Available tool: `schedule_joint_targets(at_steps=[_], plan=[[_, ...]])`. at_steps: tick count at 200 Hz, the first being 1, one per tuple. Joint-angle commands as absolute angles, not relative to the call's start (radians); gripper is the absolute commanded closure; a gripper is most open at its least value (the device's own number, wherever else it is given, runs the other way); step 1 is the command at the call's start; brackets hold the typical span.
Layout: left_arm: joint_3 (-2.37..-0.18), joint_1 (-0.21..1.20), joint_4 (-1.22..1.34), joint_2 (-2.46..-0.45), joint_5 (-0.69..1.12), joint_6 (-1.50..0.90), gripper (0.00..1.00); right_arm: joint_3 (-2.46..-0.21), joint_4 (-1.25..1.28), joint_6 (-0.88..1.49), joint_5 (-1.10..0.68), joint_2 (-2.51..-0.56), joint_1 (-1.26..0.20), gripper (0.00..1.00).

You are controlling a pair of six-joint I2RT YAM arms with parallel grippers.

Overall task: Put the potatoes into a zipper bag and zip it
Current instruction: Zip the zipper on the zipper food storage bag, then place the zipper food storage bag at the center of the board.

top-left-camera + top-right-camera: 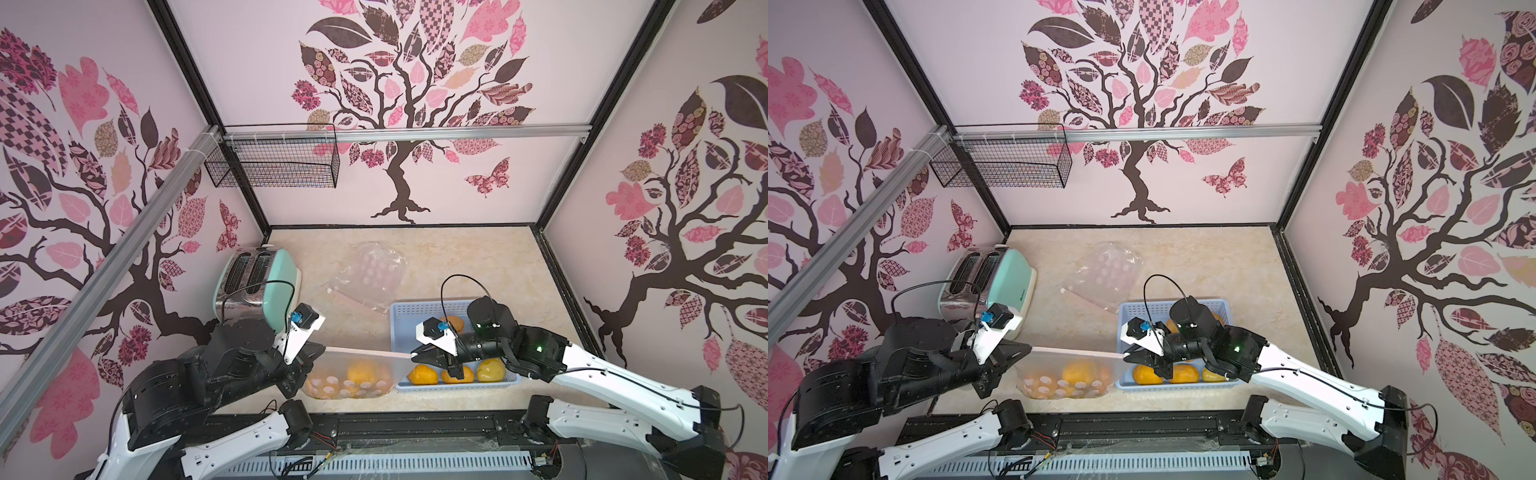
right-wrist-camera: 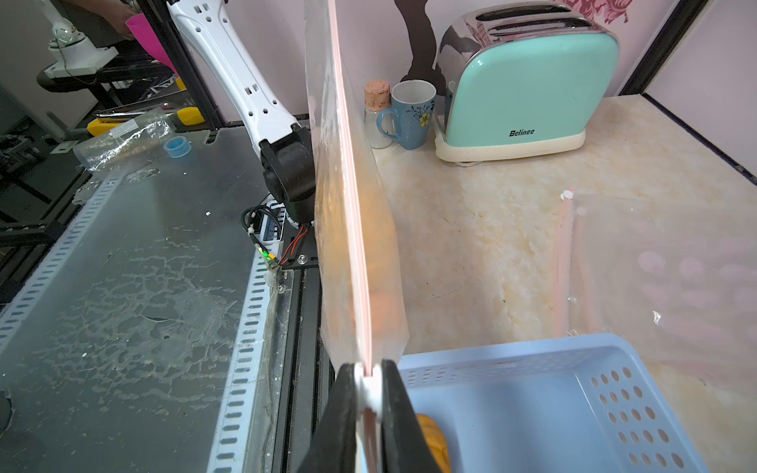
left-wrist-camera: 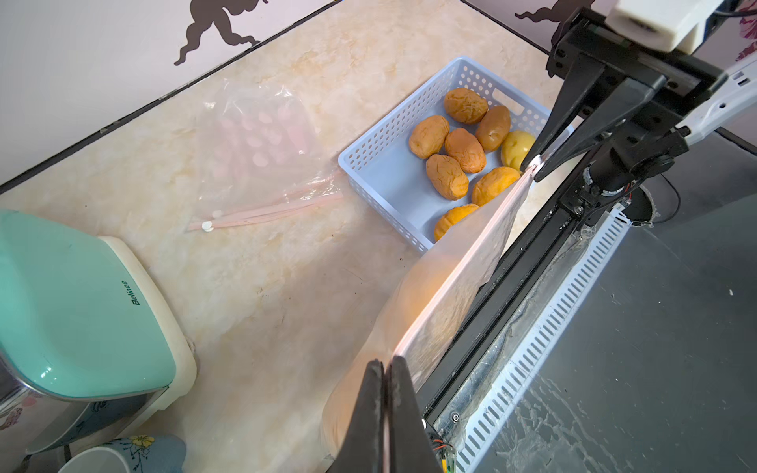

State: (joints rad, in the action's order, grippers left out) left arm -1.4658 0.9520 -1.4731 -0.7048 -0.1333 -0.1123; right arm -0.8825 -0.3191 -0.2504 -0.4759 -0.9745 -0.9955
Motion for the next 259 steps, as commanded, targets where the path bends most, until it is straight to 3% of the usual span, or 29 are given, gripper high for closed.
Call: schedule_joint_targets(at_steps=[1,123,156,181,196,224,259], plan=[[-1.474,0.946,-1.489,-0.681,-0.198,-0.12,1.0,-0.865,-0.454,-0.239,-0.424,-0.96,-0.983,0.9],[-1.444,0.946,-1.438,-0.678,-0.194,-0.133,1.0,-0.941,-0.392,-0.193,-0.425,-1.0,-0.983,0.91],[-1.438,0.946,-1.381,-0.666,-0.326,-0.172,1.0,-1.036,-0.294,-0.106,-0.415,-1.071,-0.985,0.92],[-1.41,0.947,-1.333,-0.643,-0.474,-0.199,0.6,-1.144,-0.231,-0.063,-0.373,-1.165,-0.983,0.92],[-1.384,0.946,-1.306,-0.626,-0.538,-0.213,0.47,-1.229,-0.222,-0.052,-0.302,-1.238,-0.973,0.92],[-1.335,0.946,-1.26,-0.582,-0.61,-0.237,0.42,-1.365,-0.186,-0.012,-0.263,-1.366,-0.866,0.93],[-1.235,0.946,-1.169,-0.496,-0.534,-0.244,0.41,-1.492,-0.119,0.026,-0.316,-1.501,-0.684,0.93]])
